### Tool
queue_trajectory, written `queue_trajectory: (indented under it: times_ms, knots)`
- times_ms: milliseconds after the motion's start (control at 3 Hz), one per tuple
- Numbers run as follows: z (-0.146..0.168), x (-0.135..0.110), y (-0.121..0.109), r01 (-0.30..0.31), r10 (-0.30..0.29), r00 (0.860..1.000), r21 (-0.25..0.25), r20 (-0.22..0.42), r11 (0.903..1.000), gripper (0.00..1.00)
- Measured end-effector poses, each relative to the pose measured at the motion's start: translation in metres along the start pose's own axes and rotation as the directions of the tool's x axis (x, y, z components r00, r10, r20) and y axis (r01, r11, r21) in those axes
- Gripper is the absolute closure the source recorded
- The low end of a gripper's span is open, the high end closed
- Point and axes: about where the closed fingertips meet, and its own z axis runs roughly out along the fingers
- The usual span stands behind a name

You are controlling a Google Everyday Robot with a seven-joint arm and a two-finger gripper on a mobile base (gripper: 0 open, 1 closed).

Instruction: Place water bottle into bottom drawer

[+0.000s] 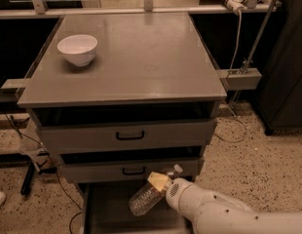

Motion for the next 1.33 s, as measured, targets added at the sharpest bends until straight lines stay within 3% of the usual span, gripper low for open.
queue_trajectory:
  times_ms: [333, 667, 1000, 1333]
  knots:
    - [0.047, 0.006, -0.025, -0.113, 0.115, 0.993, -0.042, 0.031, 0.9927, 1.00]
    - [0.047, 0.006, -0.025, -0.114, 0.115, 0.993, -0.042, 0.031, 0.9926, 1.00]
    - [0.069, 0.023, -0.045, -0.197, 0.198, 0.980, -0.038, 0.024, 0.9797, 1.00]
    - [0.101, 0.032, -0.074, -0.317, 0.321, 0.946, -0.065, 0.046, 0.9461, 1.00]
